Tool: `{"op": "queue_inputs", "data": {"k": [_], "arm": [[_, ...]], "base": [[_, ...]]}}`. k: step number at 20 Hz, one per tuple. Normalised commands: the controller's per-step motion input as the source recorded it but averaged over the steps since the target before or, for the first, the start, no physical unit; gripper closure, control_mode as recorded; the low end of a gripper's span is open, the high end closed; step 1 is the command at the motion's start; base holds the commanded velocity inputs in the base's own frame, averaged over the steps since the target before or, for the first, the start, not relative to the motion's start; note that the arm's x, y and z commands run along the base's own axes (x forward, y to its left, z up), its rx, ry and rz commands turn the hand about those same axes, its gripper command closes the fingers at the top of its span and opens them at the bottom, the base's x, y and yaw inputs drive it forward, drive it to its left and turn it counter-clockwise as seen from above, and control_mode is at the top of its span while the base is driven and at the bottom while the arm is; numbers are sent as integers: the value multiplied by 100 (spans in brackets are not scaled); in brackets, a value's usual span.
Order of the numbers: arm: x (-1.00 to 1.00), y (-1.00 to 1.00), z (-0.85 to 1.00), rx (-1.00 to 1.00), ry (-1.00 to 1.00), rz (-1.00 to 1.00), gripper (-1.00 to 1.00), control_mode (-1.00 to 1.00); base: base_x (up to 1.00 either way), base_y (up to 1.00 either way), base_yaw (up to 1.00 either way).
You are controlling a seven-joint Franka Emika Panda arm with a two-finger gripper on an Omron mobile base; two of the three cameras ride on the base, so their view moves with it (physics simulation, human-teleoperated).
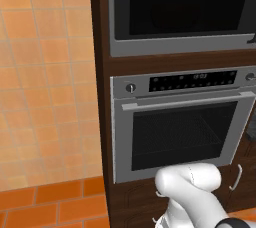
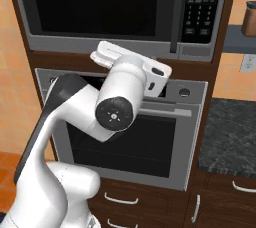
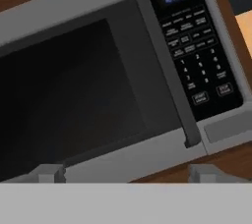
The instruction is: Open the microwave, place the bowl with waffle inside the microwave, then close the microwave door and turn it on.
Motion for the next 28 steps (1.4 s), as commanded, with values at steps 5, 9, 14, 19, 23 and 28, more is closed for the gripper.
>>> {"op": "queue_inputs", "data": {"k": [5, 9, 14, 19, 23, 28], "arm": [[4, -57, 0, -7, 0, 0, -100, -100], [11, -55, 0, 0, 0, 2, -100, -100], [19, -41, -1, 0, 0, 0, -100, -100], [16, -45, -8, -6, -4, 1, -100, -100], [8, -50, -14, -12, -8, 1, -100, -100], [28, -29, -2, -5, -2, 0, -100, -100]], "base": [[0, 0, 0], [0, 0, 0], [0, 0, 0], [0, 0, 0], [0, 0, 0], [0, 0, 0]]}}
